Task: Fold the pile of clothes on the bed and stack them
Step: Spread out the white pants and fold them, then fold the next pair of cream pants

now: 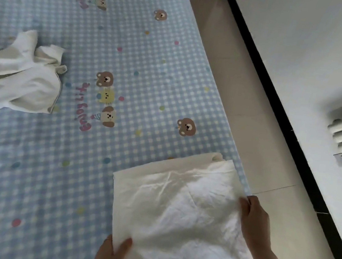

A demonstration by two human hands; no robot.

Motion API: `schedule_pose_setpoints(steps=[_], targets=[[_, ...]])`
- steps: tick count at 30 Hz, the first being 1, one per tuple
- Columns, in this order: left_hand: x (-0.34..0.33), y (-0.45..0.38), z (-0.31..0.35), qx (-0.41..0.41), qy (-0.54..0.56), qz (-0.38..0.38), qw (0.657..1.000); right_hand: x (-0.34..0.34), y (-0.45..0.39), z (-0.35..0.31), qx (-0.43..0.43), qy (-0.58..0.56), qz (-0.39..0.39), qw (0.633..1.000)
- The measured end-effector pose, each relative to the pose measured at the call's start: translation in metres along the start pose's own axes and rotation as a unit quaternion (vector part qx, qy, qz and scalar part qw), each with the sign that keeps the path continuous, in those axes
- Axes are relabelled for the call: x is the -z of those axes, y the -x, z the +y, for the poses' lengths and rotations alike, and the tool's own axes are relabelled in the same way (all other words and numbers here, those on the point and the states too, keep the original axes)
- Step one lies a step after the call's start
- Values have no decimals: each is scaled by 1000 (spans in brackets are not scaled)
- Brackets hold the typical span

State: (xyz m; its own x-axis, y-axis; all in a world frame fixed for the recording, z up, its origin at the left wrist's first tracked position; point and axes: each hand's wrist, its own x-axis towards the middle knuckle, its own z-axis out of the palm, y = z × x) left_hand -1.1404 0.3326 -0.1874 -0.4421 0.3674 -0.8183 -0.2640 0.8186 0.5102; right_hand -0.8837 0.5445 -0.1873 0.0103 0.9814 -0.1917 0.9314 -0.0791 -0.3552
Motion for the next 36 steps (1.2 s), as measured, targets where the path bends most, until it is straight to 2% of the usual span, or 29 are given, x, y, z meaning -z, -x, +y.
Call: schedule_pose_setpoints(steps=[3, 5, 6, 7, 8, 9, 10, 11, 13, 15, 19, 22, 24, 25, 27, 28, 29, 30, 31, 34, 36], targets=[[4, 5, -1, -35, -72, 24, 996, 10, 4, -6, 6, 30, 13, 999], [7, 6, -1, -157, -145, 157, 964, 14, 10, -9, 52, 70, 63, 994], [5, 6, 2, -240, -175, 205, 933, 13, 16, -12, 99, 96, 72, 988], [-1, 7, 6, -332, -224, 206, 893, 11, 24, -17, 161, 126, 60, 977], [-10, 6, 8, -425, -313, 168, 833, 8, 30, -21, 214, 151, 29, 965], [-19, 4, 10, -455, -395, 118, 789, 3, 35, -23, 238, 164, -18, 957], [-28, -1, 14, -434, -457, 63, 774, -6, 37, -20, 238, 171, -62, 954], [-38, -7, 18, -390, -499, 4, 774, -14, 37, -16, 216, 174, -97, 956], [-53, -24, 17, -316, -537, -53, 780, -33, 34, -4, 178, 170, -120, 962], [-60, -46, 8, -320, -557, -64, 763, -52, 29, 5, 163, 157, -122, 966], [-68, -66, -2, -331, -562, -74, 754, -61, 26, 0, 151, 140, -124, 971], [-57, -59, 13, -352, -564, -90, 742, -45, 33, -22, 144, 89, -72, 983], [-32, -59, 22, -357, -578, -59, 731, -33, 38, -45, 206, 15, -26, 978], [-11, -59, 25, -362, -575, -33, 733, -29, 42, -64, 223, -32, -29, 974], [40, -57, 28, -343, -539, -8, 769, -29, 57, -110, 235, -111, -84, 962], [77, -55, 26, -307, -516, -15, 799, -33, 63, -136, 235, -138, -111, 956], [116, -55, 19, -254, -461, -10, 850, -40, 71, -155, 220, -150, -126, 956], [156, -60, 7, -223, -415, 37, 881, -50, 81, -176, 224, -142, -126, 956], [193, -69, -10, -226, -403, 110, 880, -60, 90, -202, 243, -143, -122, 952], [303, -77, -39, -166, -365, 201, 894, -94, 112, -271, 231, -113, -85, 963], [372, -77, -53, -136, -346, 260, 891, -114, 126, -328, 232, -102, -123, 960]])
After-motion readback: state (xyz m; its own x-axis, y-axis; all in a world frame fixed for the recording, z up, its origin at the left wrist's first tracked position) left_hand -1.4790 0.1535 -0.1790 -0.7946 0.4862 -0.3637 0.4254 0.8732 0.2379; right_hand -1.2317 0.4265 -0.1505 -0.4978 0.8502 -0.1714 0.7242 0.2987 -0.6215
